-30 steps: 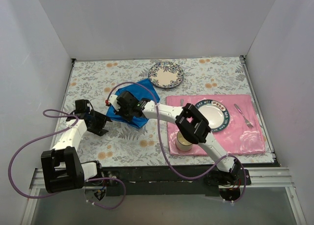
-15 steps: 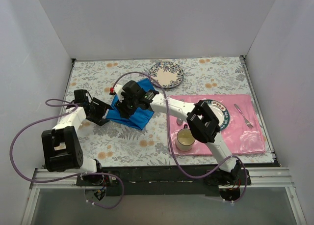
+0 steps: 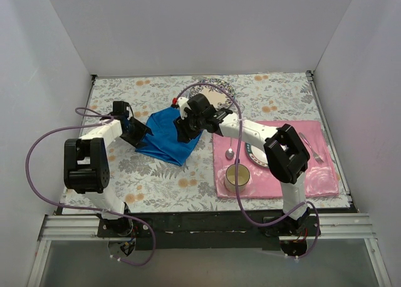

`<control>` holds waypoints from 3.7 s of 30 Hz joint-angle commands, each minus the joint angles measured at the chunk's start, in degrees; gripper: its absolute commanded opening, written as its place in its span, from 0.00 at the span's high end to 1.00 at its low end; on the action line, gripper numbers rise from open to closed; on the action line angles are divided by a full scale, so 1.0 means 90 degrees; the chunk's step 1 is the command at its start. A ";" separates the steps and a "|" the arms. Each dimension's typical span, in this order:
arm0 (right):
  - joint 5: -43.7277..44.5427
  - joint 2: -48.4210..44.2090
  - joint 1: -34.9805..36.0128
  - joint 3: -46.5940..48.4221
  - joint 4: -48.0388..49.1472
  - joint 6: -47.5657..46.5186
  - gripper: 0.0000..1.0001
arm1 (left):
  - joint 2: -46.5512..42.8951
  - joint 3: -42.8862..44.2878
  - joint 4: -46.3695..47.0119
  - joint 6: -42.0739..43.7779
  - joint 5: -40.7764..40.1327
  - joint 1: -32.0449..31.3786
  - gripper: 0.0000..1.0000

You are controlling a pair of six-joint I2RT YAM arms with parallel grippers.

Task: Fold the napkin, place the utensils inside, and roll it up
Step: Roll the napkin with the utensil

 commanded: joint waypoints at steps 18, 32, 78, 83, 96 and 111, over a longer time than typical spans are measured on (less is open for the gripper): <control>-0.0154 -0.0408 0.0073 -0.0508 0.0403 -0.0077 0.48 | -0.0017 0.0546 -0.0560 0.0074 -0.1507 -0.0503 0.93; -0.0105 0.0363 0.0580 0.0390 -0.0202 -0.0886 0.37 | -0.0584 -0.0371 -0.0580 -0.0072 -0.1322 -0.0503 0.92; -0.0435 0.1974 0.0729 0.2207 -0.0613 -0.1182 0.99 | -0.2674 -0.2296 -0.0063 -0.0248 0.0718 0.0747 0.25; -0.1878 0.2316 0.0191 0.2606 -0.0651 -0.0635 0.99 | -0.2665 -0.2364 0.0250 -0.0044 0.1060 0.0698 0.29; -0.3708 0.3293 -0.0591 0.3145 -0.0652 -0.0136 0.96 | -0.1229 -0.1535 0.1490 -0.0121 0.2037 -0.0083 0.43; -0.3572 0.3215 -0.0650 0.3203 -0.0798 -0.0145 0.77 | 0.0196 -0.0558 0.2222 -0.0365 0.1949 -0.0083 0.57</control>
